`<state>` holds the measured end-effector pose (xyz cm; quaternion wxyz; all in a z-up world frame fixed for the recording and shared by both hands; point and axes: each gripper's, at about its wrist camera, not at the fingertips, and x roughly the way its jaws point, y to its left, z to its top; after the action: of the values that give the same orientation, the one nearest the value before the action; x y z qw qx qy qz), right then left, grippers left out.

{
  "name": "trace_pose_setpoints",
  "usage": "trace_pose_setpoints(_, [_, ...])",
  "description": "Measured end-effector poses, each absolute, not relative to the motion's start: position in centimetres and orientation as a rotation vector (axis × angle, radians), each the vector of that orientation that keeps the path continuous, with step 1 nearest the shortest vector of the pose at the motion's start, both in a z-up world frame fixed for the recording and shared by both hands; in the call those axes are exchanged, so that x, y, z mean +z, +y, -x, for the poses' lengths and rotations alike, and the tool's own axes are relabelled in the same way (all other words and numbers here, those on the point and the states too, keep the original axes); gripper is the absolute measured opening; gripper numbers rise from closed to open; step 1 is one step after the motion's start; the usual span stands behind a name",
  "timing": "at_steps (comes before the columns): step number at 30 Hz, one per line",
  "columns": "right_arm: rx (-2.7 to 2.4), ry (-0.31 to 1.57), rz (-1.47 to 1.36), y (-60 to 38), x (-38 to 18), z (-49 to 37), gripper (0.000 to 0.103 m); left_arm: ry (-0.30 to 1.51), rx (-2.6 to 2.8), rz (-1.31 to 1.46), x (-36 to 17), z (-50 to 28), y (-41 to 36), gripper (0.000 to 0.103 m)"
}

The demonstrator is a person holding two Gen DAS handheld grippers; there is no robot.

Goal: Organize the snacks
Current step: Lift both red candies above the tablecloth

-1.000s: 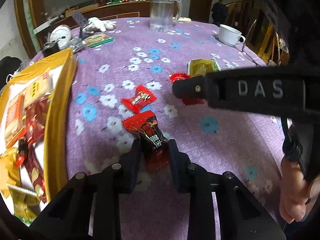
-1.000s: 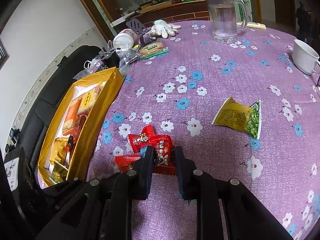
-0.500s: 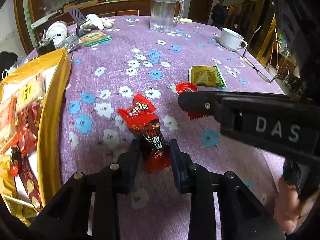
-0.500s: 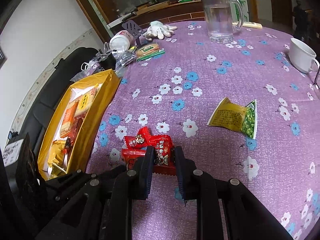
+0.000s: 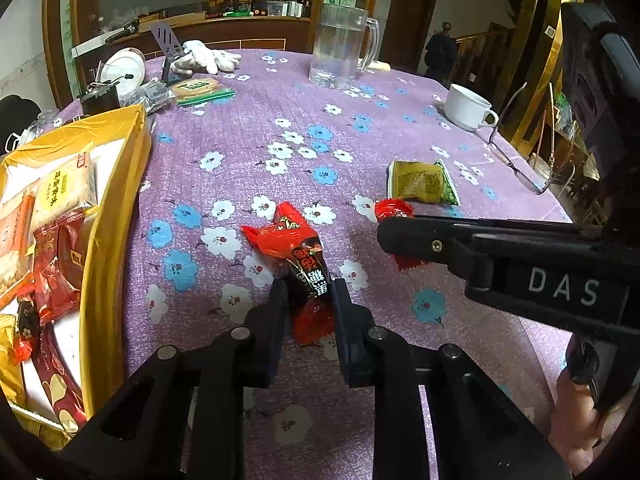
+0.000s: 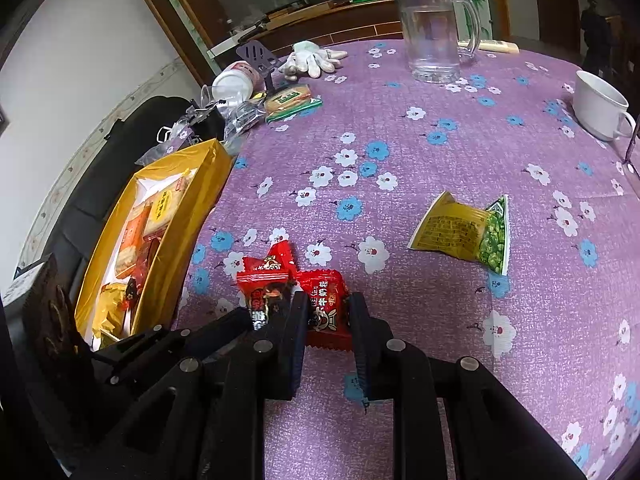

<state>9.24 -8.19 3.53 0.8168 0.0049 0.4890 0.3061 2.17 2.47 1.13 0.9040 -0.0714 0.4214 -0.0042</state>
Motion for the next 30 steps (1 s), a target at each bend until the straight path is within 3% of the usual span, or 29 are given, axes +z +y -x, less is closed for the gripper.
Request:
trace_pose_setpoints(23, [0.649, 1.035, -0.009, -8.3, 3.6, -9.3, 0.022, 0.766, 0.028, 0.113, 3.1, -0.3, 2.6, 0.018])
trace_pose_setpoints(30, [0.637, 1.040, -0.016, -8.4, 3.3, -9.6, 0.022, 0.839, 0.008, 0.170, 2.4, -1.0, 3.0, 0.018])
